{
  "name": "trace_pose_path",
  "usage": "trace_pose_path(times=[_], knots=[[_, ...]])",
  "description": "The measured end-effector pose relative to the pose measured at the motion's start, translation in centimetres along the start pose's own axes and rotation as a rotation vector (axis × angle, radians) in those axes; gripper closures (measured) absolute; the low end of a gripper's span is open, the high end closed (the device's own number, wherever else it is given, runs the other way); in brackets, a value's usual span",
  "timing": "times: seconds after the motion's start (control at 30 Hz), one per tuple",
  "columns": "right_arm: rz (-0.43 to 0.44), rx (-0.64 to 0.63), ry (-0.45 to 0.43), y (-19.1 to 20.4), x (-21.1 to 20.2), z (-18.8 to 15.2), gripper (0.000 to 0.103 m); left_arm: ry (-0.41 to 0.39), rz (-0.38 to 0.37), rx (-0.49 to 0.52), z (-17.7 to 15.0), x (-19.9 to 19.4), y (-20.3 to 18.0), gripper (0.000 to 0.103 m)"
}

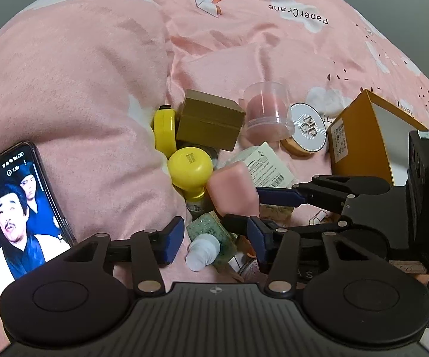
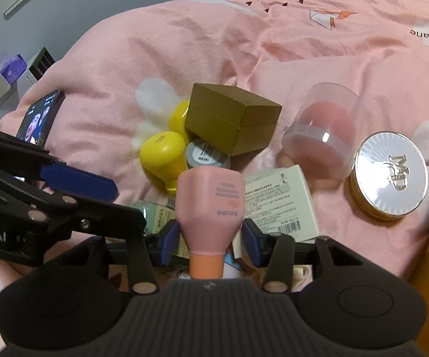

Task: Organize rigid objects
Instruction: 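Move both tools toward the pile of items beside the box, then grasp the pink bottle with the right tool while the left tool grasps the green spray bottle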

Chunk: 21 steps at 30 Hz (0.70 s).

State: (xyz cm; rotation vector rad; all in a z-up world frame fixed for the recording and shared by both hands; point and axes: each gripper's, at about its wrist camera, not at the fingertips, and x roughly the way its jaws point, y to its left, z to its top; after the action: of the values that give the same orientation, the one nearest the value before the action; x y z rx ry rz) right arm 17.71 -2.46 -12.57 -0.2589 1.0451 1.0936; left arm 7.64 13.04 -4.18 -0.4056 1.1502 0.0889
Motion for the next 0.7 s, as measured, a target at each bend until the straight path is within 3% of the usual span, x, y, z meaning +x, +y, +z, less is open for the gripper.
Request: trace_pose_path(times=[0.17,0.27,0.4,0.53,0.63,0.7], knots=[[-0.013,0.002,-0.009,0.3,-0.7,-0.3,0.059,0.015,-0.021,0.026,0.0,-0.1,-0.1,0.042],[-0.050,-0.026,-0.019,0.7,-1.7,-0.7,0.063,0.047,-0.028,0.106,0.3,-0.2,-0.6,0.041],[-0.114,-0.042,-0.045,0.6,-3.7,-1.3,0.087,0.119,-0.001,0.324,0.3,-0.2,-2.2,0.040],[-0.234,-0.036,-0.046,0.0,-4.3,-2.1,0.086,0.171,0.058,0.514,-0.8,0.5,-3.8,0.040],[-0.183,0.015,-0.056,-0.5,-4.5,-2.5,0.082,0.189,0.091,0.584,-1.3,1.1,-4.4,0.047],[-0.174,-0.015,-0.071,0.1,-4.6,-2.6,0.077,0.187,0.109,0.614,-1.4,1.4,-4.4,0.059]])
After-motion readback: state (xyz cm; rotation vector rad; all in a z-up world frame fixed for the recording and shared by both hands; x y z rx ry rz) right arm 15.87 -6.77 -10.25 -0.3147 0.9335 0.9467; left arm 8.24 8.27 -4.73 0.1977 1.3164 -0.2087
